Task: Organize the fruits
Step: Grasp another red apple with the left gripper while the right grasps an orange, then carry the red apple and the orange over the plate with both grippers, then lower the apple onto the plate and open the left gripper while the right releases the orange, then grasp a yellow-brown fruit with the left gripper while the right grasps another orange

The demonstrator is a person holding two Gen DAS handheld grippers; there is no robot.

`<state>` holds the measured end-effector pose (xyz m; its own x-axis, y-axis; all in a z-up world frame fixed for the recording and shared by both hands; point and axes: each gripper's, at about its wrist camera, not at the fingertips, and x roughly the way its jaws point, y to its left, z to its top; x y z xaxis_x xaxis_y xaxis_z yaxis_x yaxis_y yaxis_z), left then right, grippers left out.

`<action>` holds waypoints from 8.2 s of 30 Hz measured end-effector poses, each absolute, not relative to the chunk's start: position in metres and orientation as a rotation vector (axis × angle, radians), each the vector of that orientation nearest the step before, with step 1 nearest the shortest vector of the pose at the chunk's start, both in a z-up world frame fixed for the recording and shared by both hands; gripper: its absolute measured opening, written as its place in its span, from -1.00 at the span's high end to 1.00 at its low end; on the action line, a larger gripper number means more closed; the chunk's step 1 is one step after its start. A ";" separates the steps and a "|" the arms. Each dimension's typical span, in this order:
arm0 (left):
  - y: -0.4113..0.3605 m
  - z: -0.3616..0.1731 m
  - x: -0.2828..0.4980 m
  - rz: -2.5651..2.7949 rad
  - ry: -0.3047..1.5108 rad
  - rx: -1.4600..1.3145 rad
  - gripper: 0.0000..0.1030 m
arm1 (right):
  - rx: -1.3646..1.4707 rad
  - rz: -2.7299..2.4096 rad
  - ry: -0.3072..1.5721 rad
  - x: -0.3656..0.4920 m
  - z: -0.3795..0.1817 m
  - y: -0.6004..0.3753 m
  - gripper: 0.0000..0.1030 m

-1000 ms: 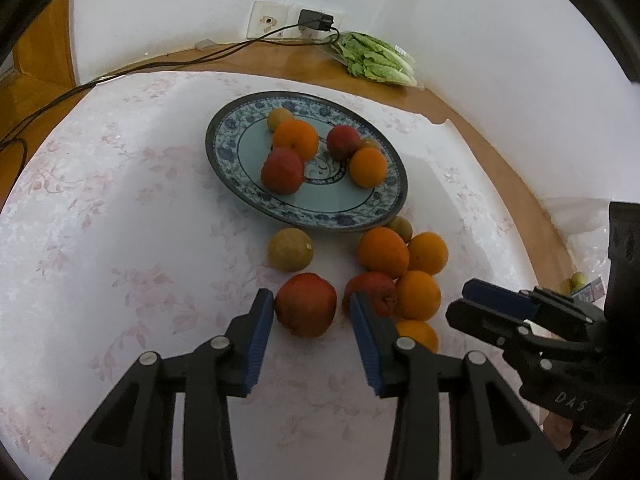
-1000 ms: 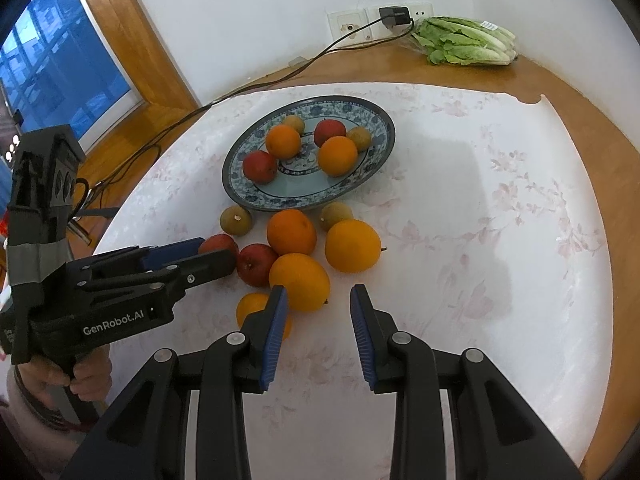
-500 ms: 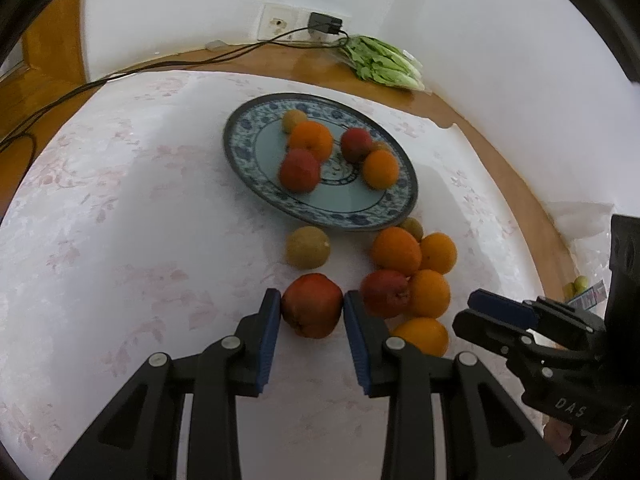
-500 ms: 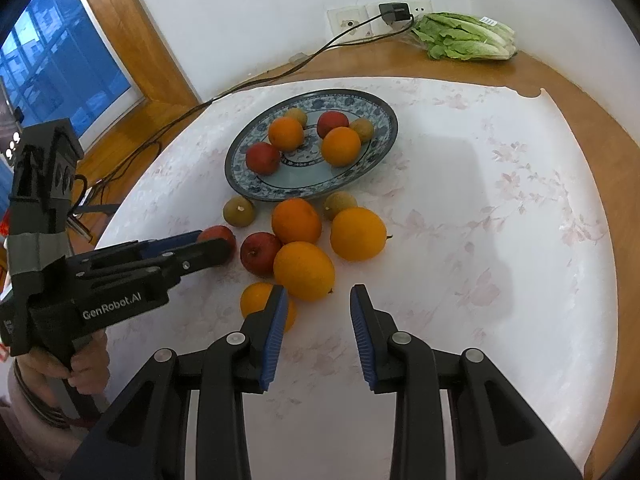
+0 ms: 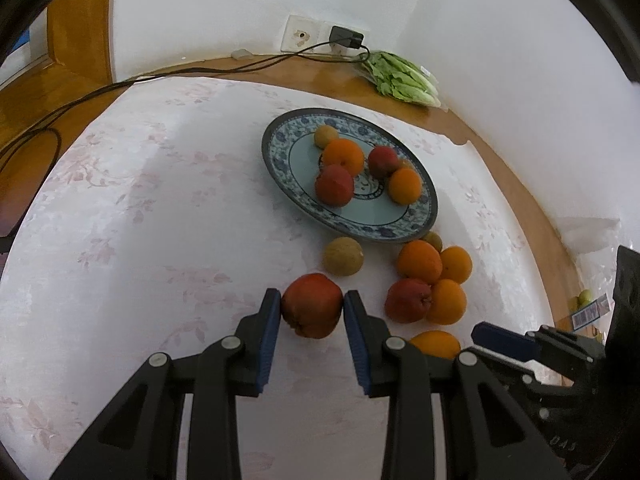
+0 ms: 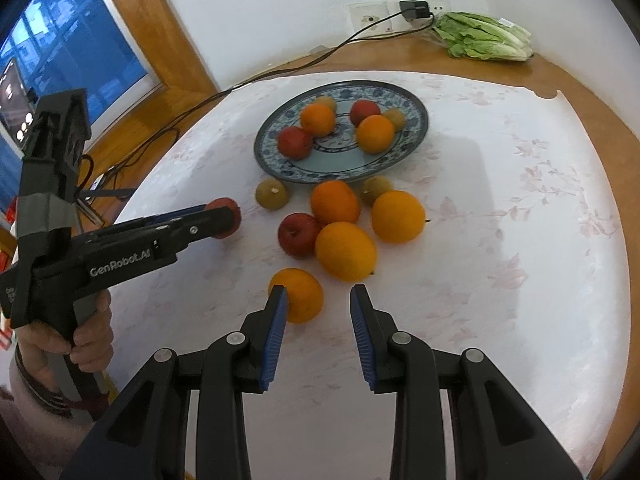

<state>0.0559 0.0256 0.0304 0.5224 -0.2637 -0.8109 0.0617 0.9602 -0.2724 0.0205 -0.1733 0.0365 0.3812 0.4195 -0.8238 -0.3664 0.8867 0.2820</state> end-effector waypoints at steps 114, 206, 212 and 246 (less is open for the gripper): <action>-0.030 0.027 0.138 -0.210 1.007 -0.059 0.35 | 0.060 0.532 0.944 0.094 0.061 -0.192 0.33; -0.002 0.029 0.089 -0.230 1.029 -0.142 0.19 | 0.069 0.433 0.988 0.080 0.035 -0.206 0.24; -0.009 0.023 0.087 -0.256 1.037 -0.135 0.19 | 0.079 0.432 1.019 0.079 0.026 -0.206 0.24; -0.009 0.010 0.086 -0.219 0.996 -0.169 0.45 | 0.094 0.458 1.047 0.076 0.010 -0.202 0.35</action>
<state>0.0863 -0.0092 0.0098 0.5247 -0.2587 -0.8110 0.1051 0.9651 -0.2399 0.0756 -0.2023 0.0101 0.4155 0.4085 -0.8127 -0.3201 0.9020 0.2897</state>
